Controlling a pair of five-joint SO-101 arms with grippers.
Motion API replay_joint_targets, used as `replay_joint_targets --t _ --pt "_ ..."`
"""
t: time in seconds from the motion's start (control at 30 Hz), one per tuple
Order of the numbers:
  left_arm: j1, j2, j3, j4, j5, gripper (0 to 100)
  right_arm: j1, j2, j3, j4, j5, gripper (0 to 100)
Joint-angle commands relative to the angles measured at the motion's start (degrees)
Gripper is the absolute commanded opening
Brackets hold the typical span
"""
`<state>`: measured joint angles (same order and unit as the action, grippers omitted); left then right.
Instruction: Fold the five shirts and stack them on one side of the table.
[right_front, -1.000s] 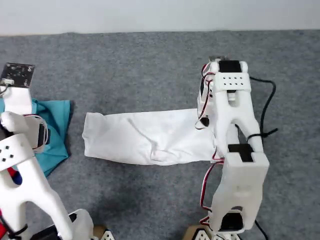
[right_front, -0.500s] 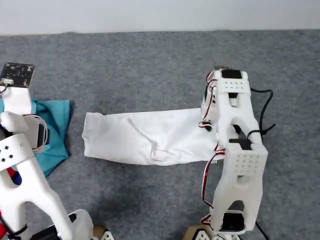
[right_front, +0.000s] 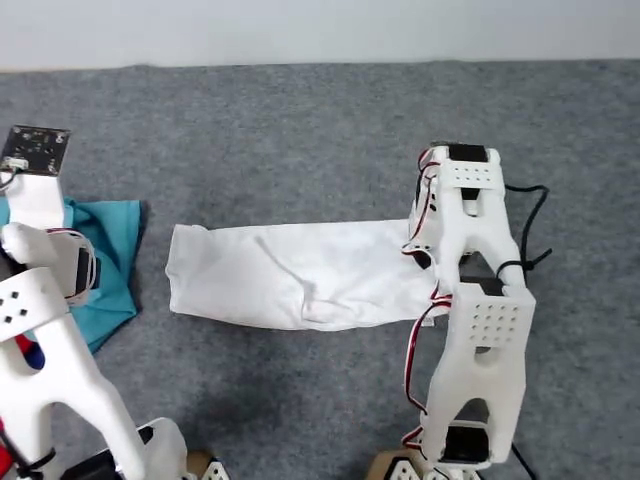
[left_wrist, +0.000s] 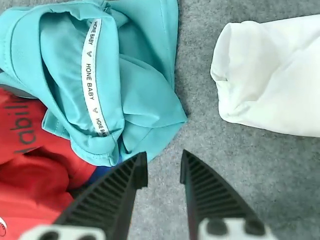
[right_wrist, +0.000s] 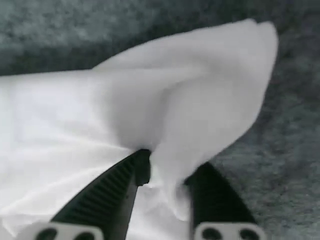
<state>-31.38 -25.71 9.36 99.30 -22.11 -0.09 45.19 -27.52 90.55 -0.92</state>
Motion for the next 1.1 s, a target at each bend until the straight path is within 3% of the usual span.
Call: replay_joint_targets --t 0.0,0.6,0.77,1.07 --pt "0.4 -1.2 -0.1 1.2 -0.4 12 0.6 -1.9 0.5 0.9 1.8 1.0" --pt "0.4 -1.1 -0.1 1.1 -0.5 12 19.0 -8.5 0.5 0.8 22.2 1.0" --pt "1.3 -1.1 -0.1 1.1 -0.5 12 16.3 -11.0 0.3 3.7 23.3 1.0" --pt "6.5 -1.2 -0.1 1.1 -0.3 12 2.6 -21.1 0.7 12.1 22.8 1.0"
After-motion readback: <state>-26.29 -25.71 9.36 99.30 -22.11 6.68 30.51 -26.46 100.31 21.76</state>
